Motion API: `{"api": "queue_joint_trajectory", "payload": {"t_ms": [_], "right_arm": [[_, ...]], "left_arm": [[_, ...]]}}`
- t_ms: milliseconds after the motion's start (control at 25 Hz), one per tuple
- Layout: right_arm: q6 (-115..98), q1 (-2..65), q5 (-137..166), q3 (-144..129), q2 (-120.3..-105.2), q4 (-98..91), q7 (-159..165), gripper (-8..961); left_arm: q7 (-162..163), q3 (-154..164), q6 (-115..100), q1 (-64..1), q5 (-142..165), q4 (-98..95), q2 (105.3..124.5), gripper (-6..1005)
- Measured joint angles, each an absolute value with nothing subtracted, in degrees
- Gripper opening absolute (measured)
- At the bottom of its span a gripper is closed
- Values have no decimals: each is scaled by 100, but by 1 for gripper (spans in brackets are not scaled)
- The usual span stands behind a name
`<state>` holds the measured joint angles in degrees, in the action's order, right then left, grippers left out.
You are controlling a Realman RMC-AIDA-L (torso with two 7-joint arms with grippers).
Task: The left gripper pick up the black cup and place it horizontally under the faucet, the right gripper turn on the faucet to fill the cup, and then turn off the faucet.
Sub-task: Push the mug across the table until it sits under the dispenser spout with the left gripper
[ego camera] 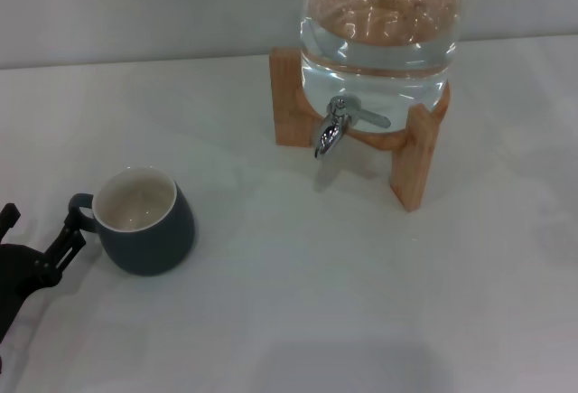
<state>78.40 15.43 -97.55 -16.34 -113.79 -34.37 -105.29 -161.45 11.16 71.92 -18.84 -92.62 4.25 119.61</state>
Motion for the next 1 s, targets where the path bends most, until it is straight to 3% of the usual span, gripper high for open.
{"api": "queue_joint_trajectory", "payload": {"t_ms": [1000], "right_arm": [[7889,1537,-9756,-1635,-11374,-3423,-10523,842]], "left_arm": [[-16137,1118,7035,-1946,-9240,466,11969,820]]}}
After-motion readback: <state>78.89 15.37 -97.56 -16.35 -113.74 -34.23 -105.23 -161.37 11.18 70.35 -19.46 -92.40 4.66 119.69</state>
